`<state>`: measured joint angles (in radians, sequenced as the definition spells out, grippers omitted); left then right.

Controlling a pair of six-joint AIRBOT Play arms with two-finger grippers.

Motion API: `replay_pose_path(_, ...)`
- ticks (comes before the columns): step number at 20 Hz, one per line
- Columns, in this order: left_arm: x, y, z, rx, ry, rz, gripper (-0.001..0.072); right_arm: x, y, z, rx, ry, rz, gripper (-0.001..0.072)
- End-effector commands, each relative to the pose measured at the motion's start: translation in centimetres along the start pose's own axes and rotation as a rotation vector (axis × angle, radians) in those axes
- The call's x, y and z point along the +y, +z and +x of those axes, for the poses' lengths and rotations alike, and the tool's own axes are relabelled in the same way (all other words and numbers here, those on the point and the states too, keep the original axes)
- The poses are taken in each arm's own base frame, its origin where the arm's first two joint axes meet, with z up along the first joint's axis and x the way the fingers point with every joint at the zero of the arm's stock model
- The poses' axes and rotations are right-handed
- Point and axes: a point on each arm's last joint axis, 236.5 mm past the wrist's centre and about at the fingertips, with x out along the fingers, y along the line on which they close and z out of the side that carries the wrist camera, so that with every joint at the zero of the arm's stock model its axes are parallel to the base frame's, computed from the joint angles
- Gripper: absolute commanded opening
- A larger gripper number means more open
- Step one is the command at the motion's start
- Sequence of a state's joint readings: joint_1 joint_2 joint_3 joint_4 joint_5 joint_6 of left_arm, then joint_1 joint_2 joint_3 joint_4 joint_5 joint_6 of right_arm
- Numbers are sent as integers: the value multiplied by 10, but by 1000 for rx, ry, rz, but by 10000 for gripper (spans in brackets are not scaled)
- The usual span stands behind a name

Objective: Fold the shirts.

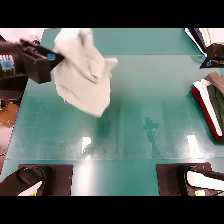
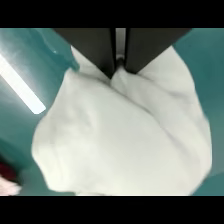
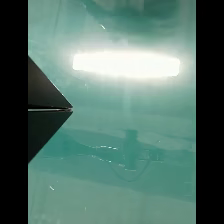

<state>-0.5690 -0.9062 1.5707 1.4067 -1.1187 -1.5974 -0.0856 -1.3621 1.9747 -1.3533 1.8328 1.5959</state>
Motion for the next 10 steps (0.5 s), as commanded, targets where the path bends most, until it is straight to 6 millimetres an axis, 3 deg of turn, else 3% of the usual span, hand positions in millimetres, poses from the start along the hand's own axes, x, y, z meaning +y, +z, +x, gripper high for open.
replay_pose_path(1,-39,-1,35,38,-116,75,30,0,0,0,0,1,-1,19)
replay_pose_path(5,-25,-73,129,314,-102,66,30,0,0,0,0,1,-1,19)
replay_pose_path(8,-15,-136,180,524,-93,43,32,0,0,0,0,0,0,19)
replay_pose_path(9,-10,-154,188,583,-89,40,140,0,0,0,0,0,0,19)
replay_pose_path(10,-5,-165,192,622,-82,32,413,0,0,0,0,0,0,19)
